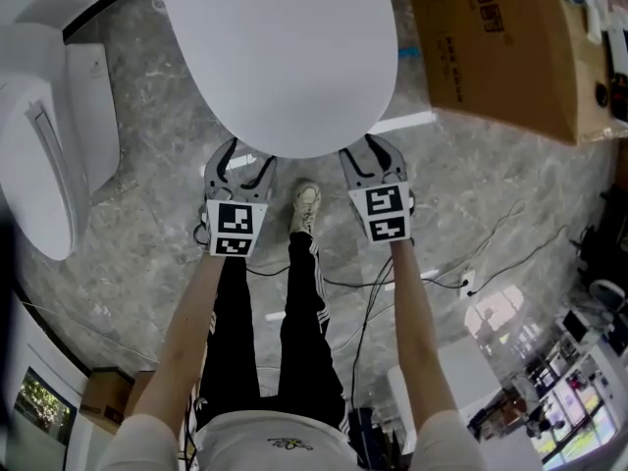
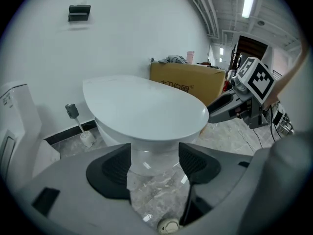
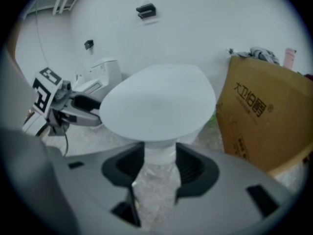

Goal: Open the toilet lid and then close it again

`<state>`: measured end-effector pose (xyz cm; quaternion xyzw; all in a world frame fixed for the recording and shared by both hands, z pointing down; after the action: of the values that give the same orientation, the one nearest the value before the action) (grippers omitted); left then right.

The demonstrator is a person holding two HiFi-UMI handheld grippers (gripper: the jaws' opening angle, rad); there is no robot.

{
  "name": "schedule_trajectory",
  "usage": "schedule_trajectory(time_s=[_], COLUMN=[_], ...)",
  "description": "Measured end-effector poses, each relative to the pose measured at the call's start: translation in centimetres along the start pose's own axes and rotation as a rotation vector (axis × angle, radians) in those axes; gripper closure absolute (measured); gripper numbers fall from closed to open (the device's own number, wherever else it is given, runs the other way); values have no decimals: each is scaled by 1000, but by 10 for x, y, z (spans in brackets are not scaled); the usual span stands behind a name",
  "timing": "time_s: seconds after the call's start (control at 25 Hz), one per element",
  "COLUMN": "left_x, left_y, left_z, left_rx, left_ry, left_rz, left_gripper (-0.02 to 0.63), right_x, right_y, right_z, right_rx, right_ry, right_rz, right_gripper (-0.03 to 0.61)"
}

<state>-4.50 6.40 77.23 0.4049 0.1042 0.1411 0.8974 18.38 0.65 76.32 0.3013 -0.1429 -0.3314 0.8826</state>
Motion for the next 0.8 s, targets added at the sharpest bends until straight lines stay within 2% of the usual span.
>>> schedule_trajectory(time_s=[0.28, 0.52, 0.8], left_x=[-5, -8, -9], left_y=[-5, -8, -18], left_z=[4, 2, -8], left_rx=[-6, -30, -16], left_ry=[37, 48, 60], left_rz=[26, 44, 61], left_gripper=[295, 295, 303], right_x=[0, -1, 0], right_y=[-2, -8, -22], right_z=[1, 1, -14], right_rx=[2, -37, -43], right_ry=[-6, -10, -19], right_rz=[-2, -58, -54], right_gripper=[373, 373, 374])
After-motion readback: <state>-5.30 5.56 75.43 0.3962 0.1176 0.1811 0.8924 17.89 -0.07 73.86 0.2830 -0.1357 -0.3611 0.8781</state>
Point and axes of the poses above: the fingertips, and each gripper's own axes: z forward along the fingers, x to its right, y out of its underside, the point moved 8 cm from there along -z, backward along the fingers, and after that the axes turned 2 degrees about x, right-handed, at the moved point
